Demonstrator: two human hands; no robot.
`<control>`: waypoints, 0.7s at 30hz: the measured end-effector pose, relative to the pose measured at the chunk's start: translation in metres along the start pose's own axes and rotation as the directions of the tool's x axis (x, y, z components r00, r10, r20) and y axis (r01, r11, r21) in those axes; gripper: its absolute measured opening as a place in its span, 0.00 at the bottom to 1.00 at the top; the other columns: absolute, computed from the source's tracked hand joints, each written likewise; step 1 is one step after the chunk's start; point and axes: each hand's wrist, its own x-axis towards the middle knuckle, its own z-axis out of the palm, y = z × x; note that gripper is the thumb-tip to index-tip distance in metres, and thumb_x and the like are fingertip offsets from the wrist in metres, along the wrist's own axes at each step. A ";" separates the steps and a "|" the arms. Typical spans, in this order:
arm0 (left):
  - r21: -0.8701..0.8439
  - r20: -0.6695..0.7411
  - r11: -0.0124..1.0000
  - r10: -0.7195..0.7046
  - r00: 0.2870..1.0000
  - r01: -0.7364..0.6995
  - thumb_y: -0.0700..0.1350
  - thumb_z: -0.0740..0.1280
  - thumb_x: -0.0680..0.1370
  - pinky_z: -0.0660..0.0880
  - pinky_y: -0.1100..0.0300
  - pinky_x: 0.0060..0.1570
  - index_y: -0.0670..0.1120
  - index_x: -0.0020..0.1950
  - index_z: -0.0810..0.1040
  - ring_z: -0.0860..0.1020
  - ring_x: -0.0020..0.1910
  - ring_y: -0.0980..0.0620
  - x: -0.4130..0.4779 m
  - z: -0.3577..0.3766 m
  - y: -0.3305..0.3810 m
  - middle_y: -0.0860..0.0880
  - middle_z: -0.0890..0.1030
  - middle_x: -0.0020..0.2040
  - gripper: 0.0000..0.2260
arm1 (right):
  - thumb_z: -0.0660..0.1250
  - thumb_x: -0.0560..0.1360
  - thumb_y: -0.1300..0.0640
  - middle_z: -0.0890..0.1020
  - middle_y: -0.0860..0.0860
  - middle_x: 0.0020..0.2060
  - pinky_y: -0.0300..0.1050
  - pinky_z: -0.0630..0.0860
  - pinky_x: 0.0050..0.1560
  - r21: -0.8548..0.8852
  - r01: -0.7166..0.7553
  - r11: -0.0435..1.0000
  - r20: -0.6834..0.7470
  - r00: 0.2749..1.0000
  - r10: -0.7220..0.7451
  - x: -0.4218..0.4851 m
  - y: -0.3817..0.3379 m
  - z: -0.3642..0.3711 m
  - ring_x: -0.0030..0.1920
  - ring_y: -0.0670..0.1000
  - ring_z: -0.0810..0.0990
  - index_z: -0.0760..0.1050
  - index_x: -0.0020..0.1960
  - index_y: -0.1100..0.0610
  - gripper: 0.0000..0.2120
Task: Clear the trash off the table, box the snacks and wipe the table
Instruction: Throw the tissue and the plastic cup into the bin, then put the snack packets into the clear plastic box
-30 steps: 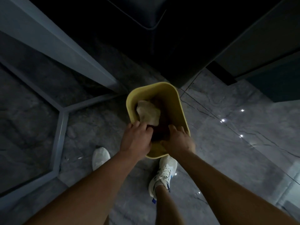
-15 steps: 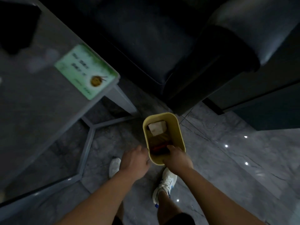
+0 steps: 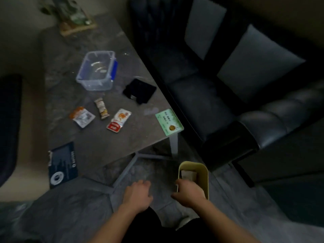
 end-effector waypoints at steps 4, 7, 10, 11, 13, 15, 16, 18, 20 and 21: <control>-0.076 -0.037 0.994 -0.077 0.996 0.074 0.56 0.60 0.76 0.71 0.48 0.59 0.49 0.65 0.71 0.74 0.63 0.42 -0.012 -0.016 -0.018 0.44 0.75 0.64 0.20 | 0.66 0.72 0.40 0.80 0.53 0.56 0.49 0.78 0.50 -0.101 0.059 0.993 0.033 0.998 -0.056 0.007 -0.033 -0.015 0.54 0.55 0.81 0.75 0.63 0.50 0.23; -0.110 -0.023 0.990 -0.090 0.996 0.087 0.56 0.60 0.76 0.70 0.47 0.60 0.49 0.65 0.70 0.74 0.64 0.42 -0.013 -0.022 -0.038 0.44 0.74 0.65 0.20 | 0.66 0.72 0.42 0.79 0.55 0.59 0.51 0.78 0.53 -0.163 0.063 0.985 0.034 0.998 -0.058 0.014 -0.062 -0.018 0.57 0.57 0.80 0.75 0.63 0.51 0.23; -0.131 0.002 0.988 -0.087 0.996 0.087 0.57 0.61 0.76 0.70 0.48 0.62 0.50 0.67 0.70 0.73 0.65 0.42 -0.012 -0.028 -0.061 0.44 0.73 0.67 0.21 | 0.66 0.71 0.43 0.79 0.55 0.60 0.50 0.78 0.52 -0.217 0.059 0.974 0.046 0.998 -0.050 0.022 -0.092 -0.018 0.58 0.58 0.79 0.75 0.63 0.51 0.23; -0.135 0.004 0.987 -0.083 0.997 0.083 0.56 0.60 0.76 0.70 0.48 0.62 0.49 0.66 0.70 0.73 0.65 0.42 -0.011 -0.031 -0.069 0.44 0.73 0.66 0.21 | 0.67 0.71 0.43 0.79 0.55 0.60 0.50 0.78 0.52 -0.227 0.059 0.972 0.054 0.997 -0.048 0.025 -0.102 -0.018 0.58 0.58 0.80 0.75 0.63 0.51 0.23; -0.142 -0.004 0.987 -0.077 0.997 0.075 0.57 0.60 0.76 0.71 0.47 0.61 0.49 0.65 0.71 0.74 0.64 0.42 -0.010 -0.038 -0.088 0.44 0.74 0.66 0.20 | 0.67 0.71 0.42 0.80 0.55 0.59 0.49 0.78 0.52 -0.242 0.061 0.968 0.062 0.997 -0.047 0.031 -0.121 -0.019 0.57 0.57 0.80 0.75 0.62 0.51 0.23; -0.145 -0.024 0.986 -0.083 0.996 0.078 0.57 0.59 0.75 0.71 0.48 0.59 0.49 0.64 0.71 0.74 0.63 0.41 -0.009 -0.048 -0.110 0.43 0.74 0.65 0.20 | 0.67 0.70 0.40 0.81 0.54 0.59 0.49 0.77 0.52 -0.252 0.069 0.965 0.060 0.997 -0.055 0.040 -0.144 -0.022 0.57 0.57 0.81 0.76 0.61 0.50 0.23; -0.142 -0.035 0.987 -0.086 0.996 0.081 0.57 0.59 0.75 0.71 0.48 0.58 0.49 0.64 0.71 0.74 0.63 0.41 -0.008 -0.052 -0.122 0.43 0.74 0.65 0.20 | 0.66 0.70 0.39 0.82 0.54 0.59 0.49 0.77 0.52 -0.257 0.079 0.963 0.057 0.996 -0.066 0.044 -0.156 -0.024 0.57 0.57 0.81 0.76 0.60 0.50 0.23; -0.145 -0.056 0.985 -0.101 0.993 0.092 0.57 0.59 0.76 0.71 0.48 0.58 0.49 0.65 0.71 0.74 0.63 0.41 -0.006 -0.062 -0.144 0.43 0.74 0.64 0.21 | 0.66 0.69 0.39 0.82 0.51 0.58 0.48 0.77 0.52 -0.270 0.090 0.959 0.038 0.996 -0.083 0.054 -0.178 -0.030 0.57 0.55 0.81 0.77 0.60 0.48 0.23; -0.164 -0.065 0.981 -0.117 0.991 0.105 0.58 0.59 0.76 0.71 0.48 0.58 0.50 0.65 0.70 0.74 0.63 0.42 -0.003 -0.072 -0.163 0.44 0.74 0.64 0.20 | 0.67 0.69 0.41 0.82 0.49 0.59 0.47 0.79 0.53 -0.277 0.092 0.957 0.013 0.996 -0.092 0.064 -0.199 -0.036 0.57 0.53 0.81 0.76 0.64 0.47 0.24; -0.170 -0.068 0.979 -0.123 0.990 0.110 0.58 0.60 0.76 0.71 0.48 0.58 0.50 0.65 0.71 0.74 0.63 0.42 -0.001 -0.077 -0.171 0.44 0.74 0.63 0.20 | 0.68 0.70 0.43 0.82 0.48 0.60 0.47 0.79 0.53 -0.276 0.091 0.957 0.006 0.996 -0.093 0.069 -0.208 -0.039 0.58 0.52 0.81 0.75 0.65 0.46 0.24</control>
